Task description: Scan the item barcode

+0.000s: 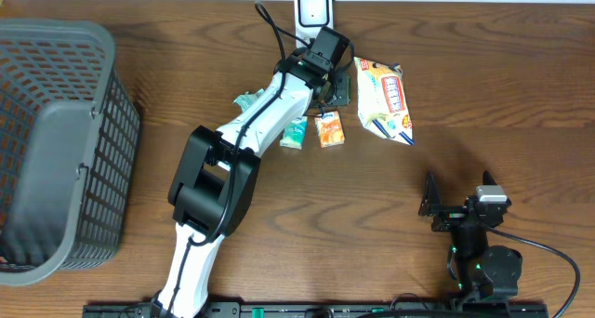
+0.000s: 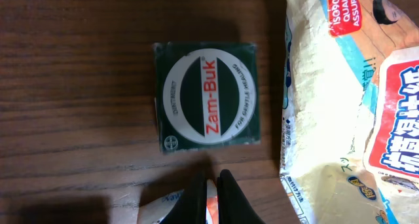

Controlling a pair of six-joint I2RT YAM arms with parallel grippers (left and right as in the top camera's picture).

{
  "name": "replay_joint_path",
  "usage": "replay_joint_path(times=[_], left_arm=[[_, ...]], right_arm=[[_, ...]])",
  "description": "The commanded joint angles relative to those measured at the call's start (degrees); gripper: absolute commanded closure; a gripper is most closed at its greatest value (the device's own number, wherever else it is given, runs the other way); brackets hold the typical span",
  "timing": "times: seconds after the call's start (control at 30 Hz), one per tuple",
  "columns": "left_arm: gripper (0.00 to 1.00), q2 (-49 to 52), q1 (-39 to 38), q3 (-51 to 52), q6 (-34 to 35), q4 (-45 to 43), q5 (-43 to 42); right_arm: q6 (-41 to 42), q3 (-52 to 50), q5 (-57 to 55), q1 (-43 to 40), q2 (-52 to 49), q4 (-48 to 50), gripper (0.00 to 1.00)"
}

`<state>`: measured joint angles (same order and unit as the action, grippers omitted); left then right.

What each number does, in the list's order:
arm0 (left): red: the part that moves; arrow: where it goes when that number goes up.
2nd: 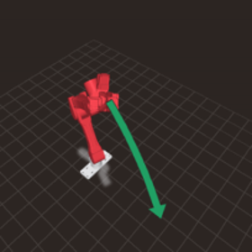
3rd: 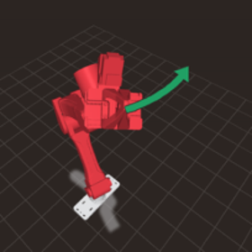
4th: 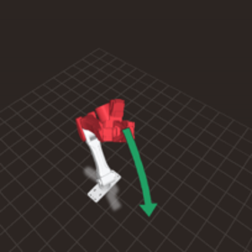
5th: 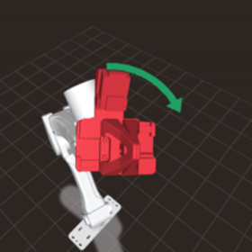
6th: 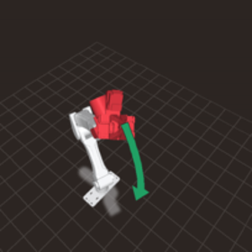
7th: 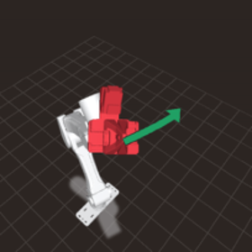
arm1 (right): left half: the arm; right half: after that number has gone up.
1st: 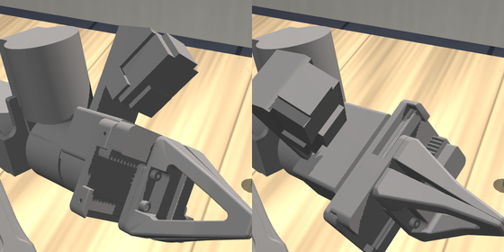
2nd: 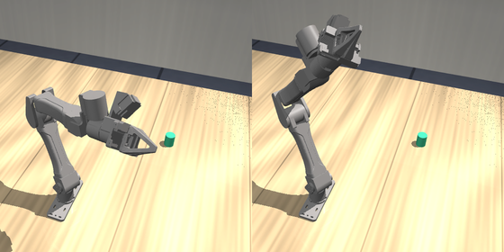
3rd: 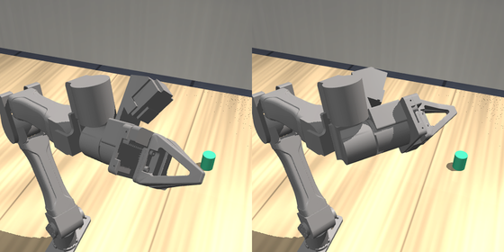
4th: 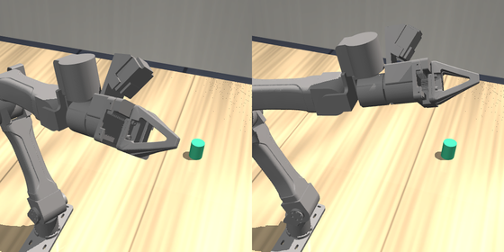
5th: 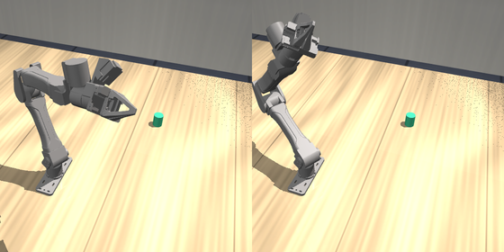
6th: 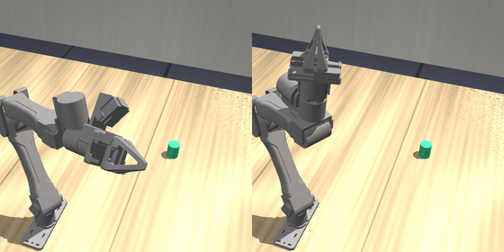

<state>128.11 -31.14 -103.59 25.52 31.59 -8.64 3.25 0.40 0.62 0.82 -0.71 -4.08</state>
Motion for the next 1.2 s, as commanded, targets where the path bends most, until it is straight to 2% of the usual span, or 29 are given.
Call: replay_joint_path(times=[0.0, 0.07, 0.1, 0.17, 0.23, 0.27, 0.3, 0.43, 0.5, 0.77, 1.17], left_arm=[[0.92, -2.23, 0.68, 0.17, 0.26, 0.09, 0.11], [0.91, -4.13, 1.16, 0.04, 0.07, 0.76, 0.13], [0.83, -5.25, 1.49, 0.02, 0.00, 1.42, 0.15], [0.62, -7.63, 2.29, 0.02, -1.86, 3.48, 0.15], [0.33, -9.92, 3.30, 0.00, -5.57, 6.80, 0.46], [0.25, -11.15, 3.91, 0.00, -7.56, 9.03, 0.85], [0.20, -12.28, 4.61, 0.00, -9.14, 11.43, 1.66], [0.12, -16.00, 7.56, 0.00, -9.86, 20.41, 6.21], [0.03, -17.29, 9.03, 0.02, -9.86, 23.80, 6.36], [0.02, -18.27, 14.27, 0.04, -10.47, 35.08, 9.38], [0.02, -18.27, 23.41, 0.74, -10.43, 38.91, 11.26]], right_arm=[[0.09, -0.11, -0.09, -0.37, 0.11, -0.24, 0.01], [0.09, -0.11, -0.09, -0.37, 0.11, -0.24, 0.01], [0.09, -0.11, -0.09, -0.37, 0.11, -0.24, 0.01], [0.09, -0.11, -0.09, -0.37, 0.11, -0.24, 0.01], [0.09, -0.11, -0.09, -0.37, 0.11, -0.24, 0.01], [0.09, -0.11, -0.09, -0.37, 0.11, -0.24, 0.01], [0.11, -0.11, -0.09, -0.37, 0.09, -0.24, 0.01], [0.11, -0.11, -0.09, -0.37, 0.09, -0.24, 0.01], [0.09, -0.11, -0.09, -0.37, 0.09, -0.24, 0.01], [0.09, -0.11, -0.07, -0.37, 0.04, -0.24, 0.01], [0.09, -0.11, -0.09, -0.37, -0.09, -0.24, 0.01]])
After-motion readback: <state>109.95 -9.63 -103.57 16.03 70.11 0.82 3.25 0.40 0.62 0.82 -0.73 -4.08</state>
